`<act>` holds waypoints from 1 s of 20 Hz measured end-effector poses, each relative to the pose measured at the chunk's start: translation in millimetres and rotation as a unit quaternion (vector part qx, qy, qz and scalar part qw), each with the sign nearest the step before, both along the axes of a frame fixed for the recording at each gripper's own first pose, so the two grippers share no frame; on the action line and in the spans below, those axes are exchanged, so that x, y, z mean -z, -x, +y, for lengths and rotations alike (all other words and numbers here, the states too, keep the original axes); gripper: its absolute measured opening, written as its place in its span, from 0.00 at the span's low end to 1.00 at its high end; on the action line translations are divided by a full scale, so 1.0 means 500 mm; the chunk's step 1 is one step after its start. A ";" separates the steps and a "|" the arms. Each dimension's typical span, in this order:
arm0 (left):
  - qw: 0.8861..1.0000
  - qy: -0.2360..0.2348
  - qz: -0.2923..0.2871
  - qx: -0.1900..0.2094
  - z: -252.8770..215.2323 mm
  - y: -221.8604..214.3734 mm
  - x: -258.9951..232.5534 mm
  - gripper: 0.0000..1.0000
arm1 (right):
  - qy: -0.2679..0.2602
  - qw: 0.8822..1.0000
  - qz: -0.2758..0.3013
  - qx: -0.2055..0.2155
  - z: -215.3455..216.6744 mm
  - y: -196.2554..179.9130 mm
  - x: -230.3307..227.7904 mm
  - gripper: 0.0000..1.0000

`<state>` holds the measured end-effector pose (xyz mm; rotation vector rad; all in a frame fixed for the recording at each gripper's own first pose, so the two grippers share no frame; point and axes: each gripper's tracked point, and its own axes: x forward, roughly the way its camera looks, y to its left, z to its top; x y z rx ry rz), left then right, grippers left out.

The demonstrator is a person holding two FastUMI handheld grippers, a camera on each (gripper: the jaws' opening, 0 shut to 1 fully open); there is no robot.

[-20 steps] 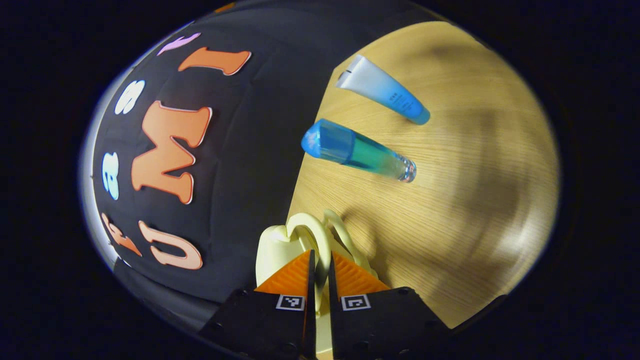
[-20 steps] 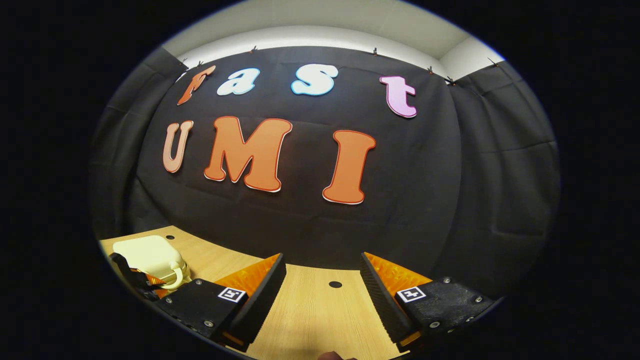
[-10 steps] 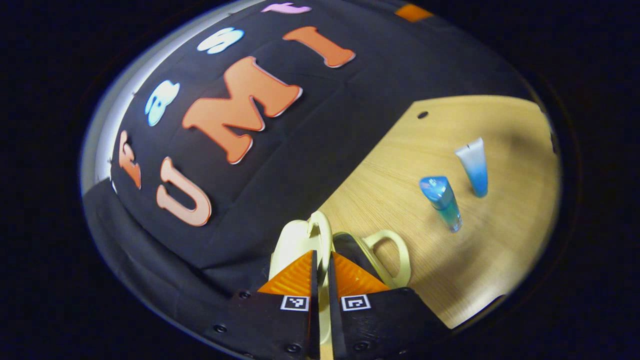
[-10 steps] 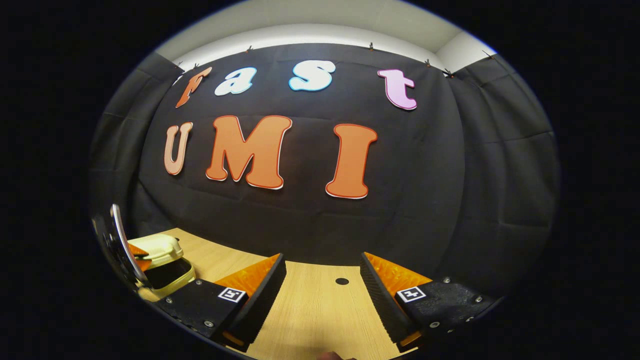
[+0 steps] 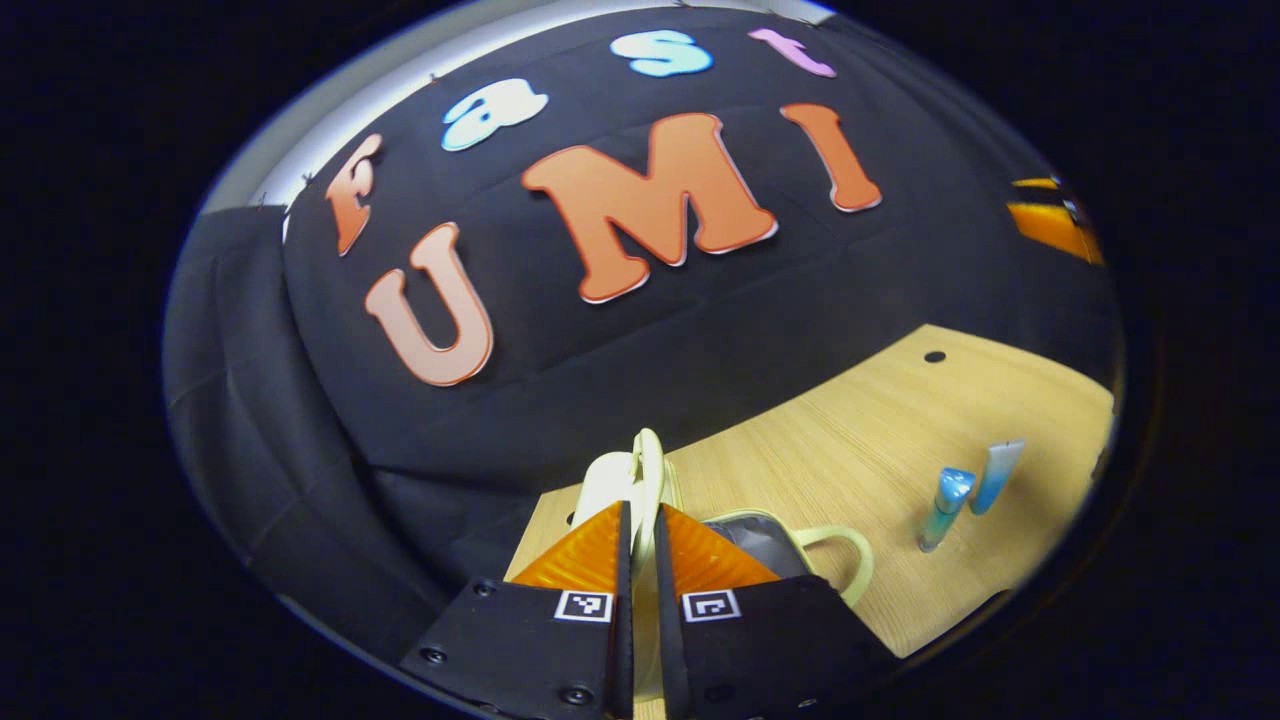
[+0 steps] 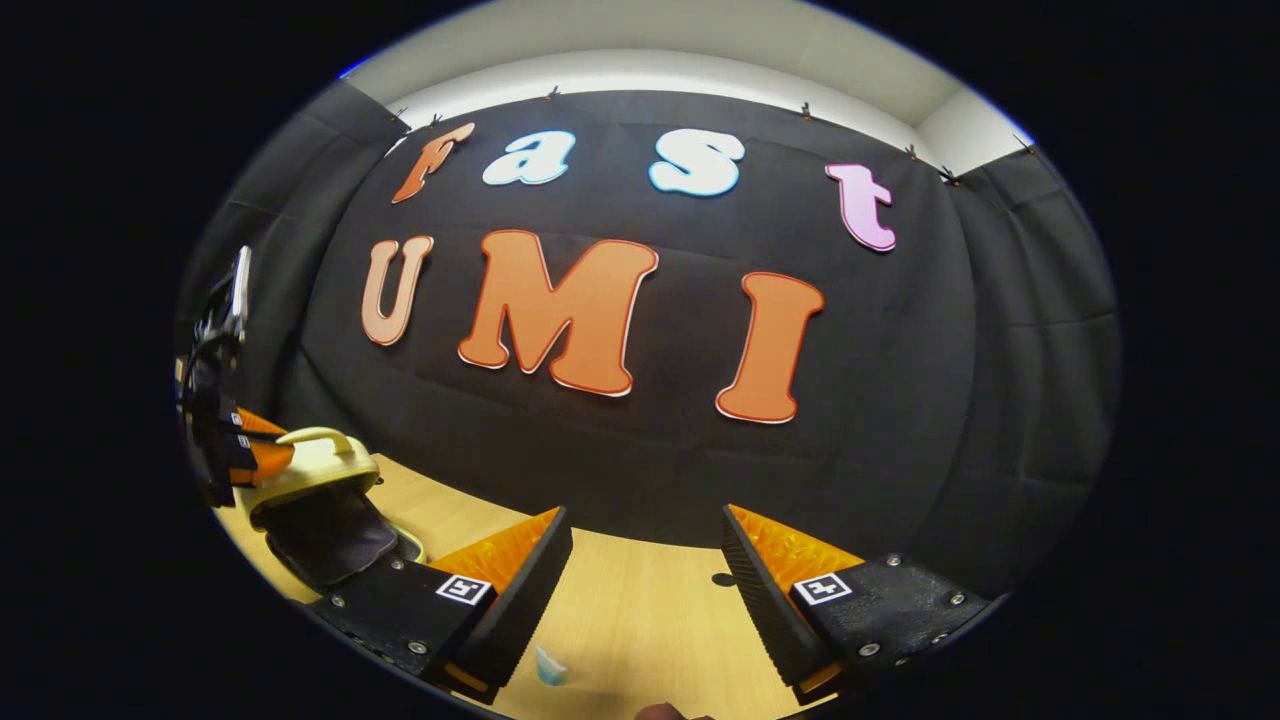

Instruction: First open the suitcase, pack the skin care products into it, and then close the suitcase.

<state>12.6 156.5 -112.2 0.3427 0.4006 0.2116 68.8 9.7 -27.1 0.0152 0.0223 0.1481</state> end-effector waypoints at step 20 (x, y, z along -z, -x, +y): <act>0.986 0.018 0.027 -0.165 0.683 0.076 0.148 0.12 | 0.001 0.999 0.043 0.008 0.270 0.031 -0.025 0.94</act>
